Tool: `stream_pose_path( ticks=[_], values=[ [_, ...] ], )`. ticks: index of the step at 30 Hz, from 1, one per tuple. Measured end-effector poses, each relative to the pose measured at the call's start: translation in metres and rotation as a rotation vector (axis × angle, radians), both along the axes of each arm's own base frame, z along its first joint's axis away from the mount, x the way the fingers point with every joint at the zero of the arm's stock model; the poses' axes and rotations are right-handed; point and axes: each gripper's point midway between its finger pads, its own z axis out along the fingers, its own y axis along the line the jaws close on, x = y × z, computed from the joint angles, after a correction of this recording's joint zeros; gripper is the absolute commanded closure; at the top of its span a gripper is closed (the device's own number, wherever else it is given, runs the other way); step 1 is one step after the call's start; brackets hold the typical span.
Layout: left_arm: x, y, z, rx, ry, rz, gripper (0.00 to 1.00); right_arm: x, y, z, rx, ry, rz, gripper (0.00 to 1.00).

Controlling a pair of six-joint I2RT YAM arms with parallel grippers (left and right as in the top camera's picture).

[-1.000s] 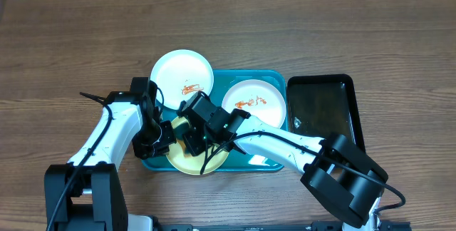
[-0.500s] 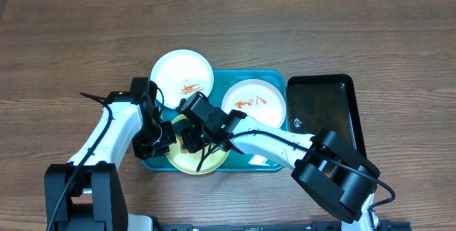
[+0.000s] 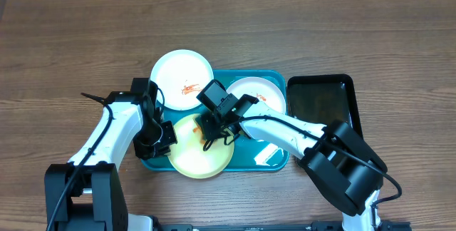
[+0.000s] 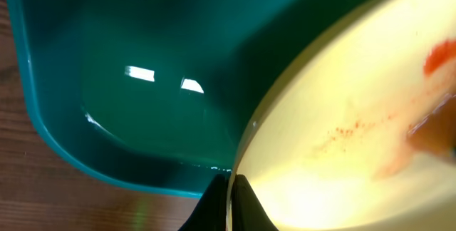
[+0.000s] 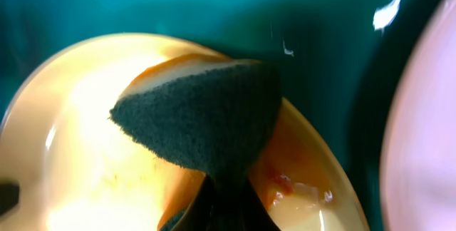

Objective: Clean dirty plates on tray and stack at the side
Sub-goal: 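Scrub the yellow plate surface with the sponge in the right gripper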

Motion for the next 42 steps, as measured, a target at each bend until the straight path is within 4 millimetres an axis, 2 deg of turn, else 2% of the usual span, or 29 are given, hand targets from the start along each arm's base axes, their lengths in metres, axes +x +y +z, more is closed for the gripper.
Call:
stream_pose_path(
  ticks=[3, 6, 10, 14, 16, 21, 24, 28, 30, 36, 38, 42],
  values=[
    [-0.003, 0.000, 0.000, 0.001, 0.010, -0.002, 0.96, -0.022, -0.004, 0.000, 0.000, 0.082, 0.083, 0.96],
    [-0.003, 0.001, 0.000, 0.003, 0.013, -0.013, 0.96, -0.028, -0.003, 0.001, 0.007, 0.091, 0.135, 0.96],
    [-0.003, 0.002, 0.000, 0.009, 0.010, -0.019, 0.96, -0.017, 0.005, 0.003, 0.030, 0.012, 0.171, 0.96],
    [-0.002, 0.003, 0.000, 0.016, 0.006, -0.020, 0.96, 0.003, 0.021, 0.008, 0.087, -0.101, 0.192, 0.96],
    [-0.002, 0.003, 0.000, 0.016, 0.006, -0.020, 0.96, 0.004, 0.028, 0.009, 0.108, -0.125, 0.215, 0.96],
    [-0.002, 0.003, 0.000, 0.017, 0.007, -0.020, 0.96, -0.019, 0.032, 0.006, 0.088, -0.104, 0.306, 0.96],
    [-0.003, 0.003, 0.000, 0.017, 0.008, -0.021, 0.96, -0.043, 0.024, 0.002, 0.036, -0.048, 0.378, 0.96],
    [-0.001, 0.001, 0.000, 0.006, 0.002, -0.021, 0.96, -0.056, 0.014, 0.002, -0.003, -0.005, 0.418, 0.96],
    [0.000, 0.001, 0.000, 0.006, -0.001, -0.021, 0.96, -0.052, 0.010, 0.002, -0.029, -0.019, 0.405, 0.96],
    [-0.001, 0.001, 0.000, 0.005, 0.002, -0.021, 0.96, -0.008, -0.001, 0.011, -0.139, -0.143, 0.299, 0.96],
    [-0.001, 0.001, 0.000, 0.005, 0.002, -0.021, 0.96, 0.001, -0.001, 0.014, -0.153, -0.163, 0.282, 0.96],
    [0.000, -0.002, 0.001, -0.011, -0.001, -0.018, 0.95, 0.000, -0.008, 0.017, -0.183, -0.145, 0.275, 0.96]
  ],
)
